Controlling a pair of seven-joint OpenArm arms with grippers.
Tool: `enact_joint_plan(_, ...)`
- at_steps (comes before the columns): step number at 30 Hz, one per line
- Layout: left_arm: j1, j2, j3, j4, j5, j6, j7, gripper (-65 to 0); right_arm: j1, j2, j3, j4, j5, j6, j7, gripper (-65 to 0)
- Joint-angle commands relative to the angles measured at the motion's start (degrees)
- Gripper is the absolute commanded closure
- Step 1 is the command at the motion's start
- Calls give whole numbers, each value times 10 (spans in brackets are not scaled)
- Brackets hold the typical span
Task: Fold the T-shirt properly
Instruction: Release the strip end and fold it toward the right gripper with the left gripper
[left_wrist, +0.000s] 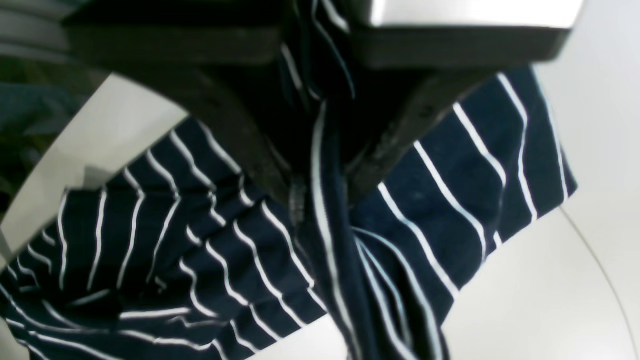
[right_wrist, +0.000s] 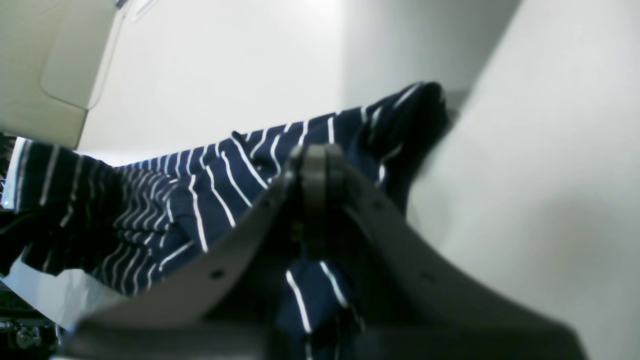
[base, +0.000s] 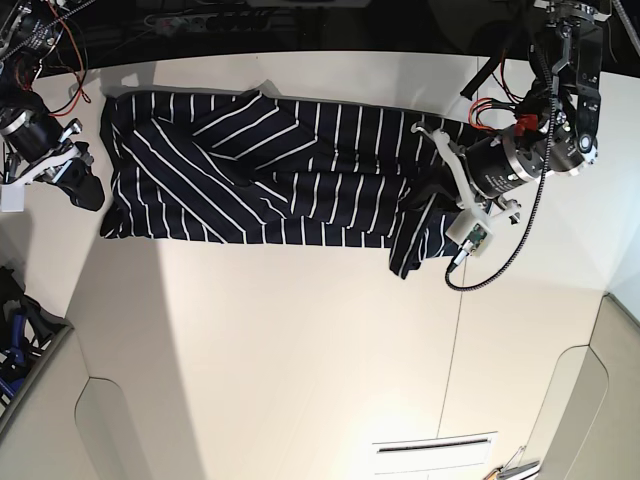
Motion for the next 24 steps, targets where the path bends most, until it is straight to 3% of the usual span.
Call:
enact_joint_plan(1, -12, 2, -3, 9, -8, 0, -15, 0, 4, 9, 3, 11, 5, 4, 6, 0)
enact_joint_plan(4, -17, 20, -3, 9, -9, 0, -16, -60, 4, 9, 3, 11, 2, 4, 2, 0)
enact_joint_plan(7, -16, 42, 0, 9, -15, 0, -15, -211, 4, 9, 3, 11, 5, 4, 0, -6)
enact_joint_plan(9, -16, 54, 8, 9, -15, 0, -16, -319, 4, 9, 3, 11, 5, 4, 0, -199)
enact_joint_plan(11, -16, 64, 22, 9, -15, 0, -16, -371, 4, 9, 3, 11, 4, 4, 0, -345)
enact_joint_plan(13, -16, 72, 38, 9, -15, 0, -16, -374, 4, 9, 3, 11, -1, 4, 0, -419)
enact_joint_plan(24, -17, 80, 82, 9, -4, 0, -24, -374, 3, 9, 2, -20, -18, 2, 2, -422)
